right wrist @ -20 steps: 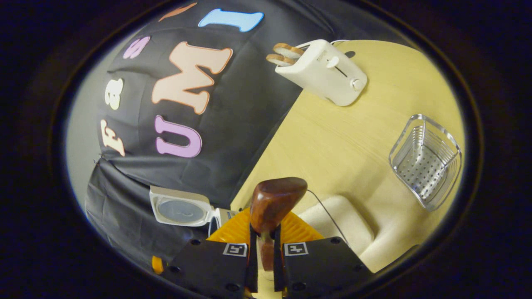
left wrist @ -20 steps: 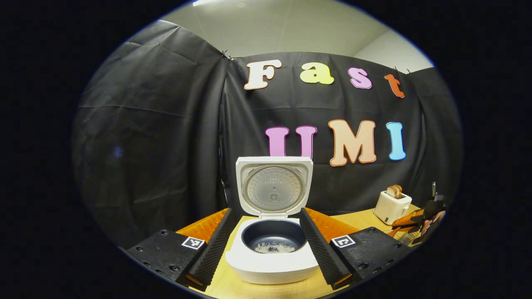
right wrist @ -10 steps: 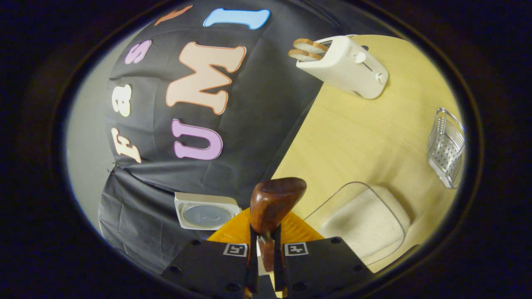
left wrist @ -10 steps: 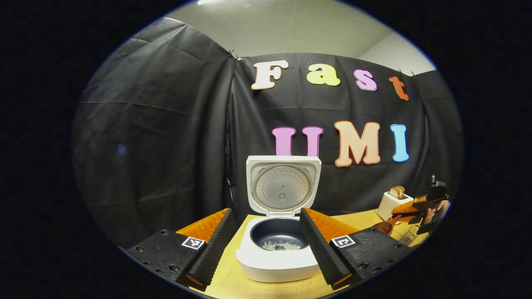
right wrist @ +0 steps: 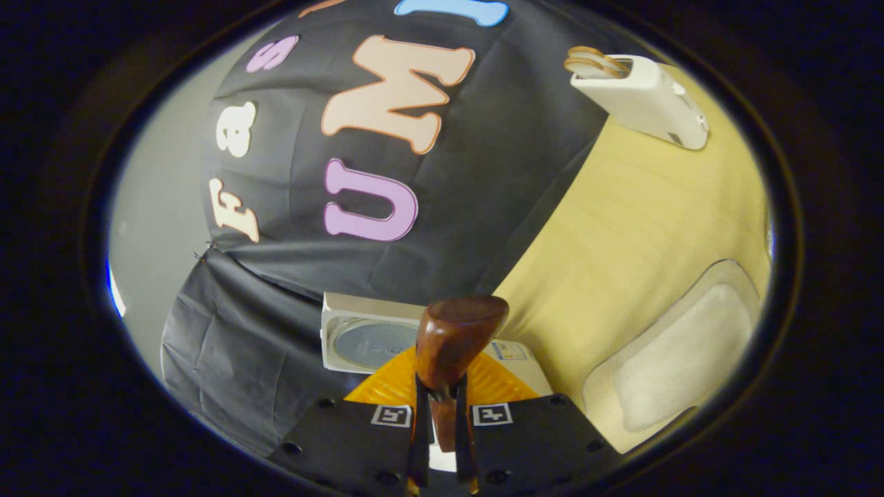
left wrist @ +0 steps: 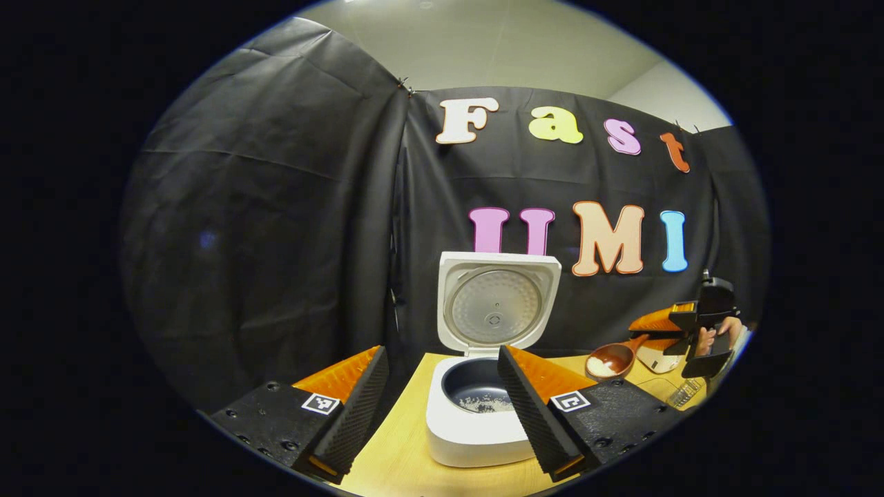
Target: Close the left gripper, press the button to open the rice cooker; take a wooden spoon from the chopstick holder with the right hand, scoop a spoonful of rice and pour it into the rice cooker, then put the wooden spoon back into the chopstick holder.
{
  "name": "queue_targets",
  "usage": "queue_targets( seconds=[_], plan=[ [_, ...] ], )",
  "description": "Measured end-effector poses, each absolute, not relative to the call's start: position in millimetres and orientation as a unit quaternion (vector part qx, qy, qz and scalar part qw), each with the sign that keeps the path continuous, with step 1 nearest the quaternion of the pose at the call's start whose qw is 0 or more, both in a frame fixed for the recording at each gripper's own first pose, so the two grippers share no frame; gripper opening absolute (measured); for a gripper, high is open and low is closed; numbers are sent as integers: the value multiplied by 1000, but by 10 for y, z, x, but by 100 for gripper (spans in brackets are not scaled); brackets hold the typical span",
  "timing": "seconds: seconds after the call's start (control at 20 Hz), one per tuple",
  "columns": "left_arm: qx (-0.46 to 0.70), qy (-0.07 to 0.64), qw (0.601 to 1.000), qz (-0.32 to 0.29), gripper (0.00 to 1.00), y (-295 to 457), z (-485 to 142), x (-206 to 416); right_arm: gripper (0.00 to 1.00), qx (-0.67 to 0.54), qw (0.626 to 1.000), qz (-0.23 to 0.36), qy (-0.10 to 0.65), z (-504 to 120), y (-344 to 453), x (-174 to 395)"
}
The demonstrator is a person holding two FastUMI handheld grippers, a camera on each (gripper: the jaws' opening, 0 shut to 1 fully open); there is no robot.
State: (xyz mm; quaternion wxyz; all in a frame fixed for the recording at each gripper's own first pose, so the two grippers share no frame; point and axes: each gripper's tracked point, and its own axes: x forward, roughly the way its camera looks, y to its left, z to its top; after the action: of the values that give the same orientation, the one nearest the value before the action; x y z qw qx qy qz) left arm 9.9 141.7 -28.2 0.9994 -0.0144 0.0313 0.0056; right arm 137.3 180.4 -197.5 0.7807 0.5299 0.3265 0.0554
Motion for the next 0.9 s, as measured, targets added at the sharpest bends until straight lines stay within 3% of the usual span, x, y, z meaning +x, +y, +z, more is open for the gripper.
queue_targets(
  seconds=[0.45, 0.9],
  plan=[
    [-26, 49, 998, 4, 92, 1762, -452, 228, 18, 481, 811, 54, 330, -2230, 2664, 1727],
    [-38, 63, 997, 11, 95, 2002, -606, 333, 19, 289, 901, 81, 312, -2403, 3282, 1932]
  ],
)
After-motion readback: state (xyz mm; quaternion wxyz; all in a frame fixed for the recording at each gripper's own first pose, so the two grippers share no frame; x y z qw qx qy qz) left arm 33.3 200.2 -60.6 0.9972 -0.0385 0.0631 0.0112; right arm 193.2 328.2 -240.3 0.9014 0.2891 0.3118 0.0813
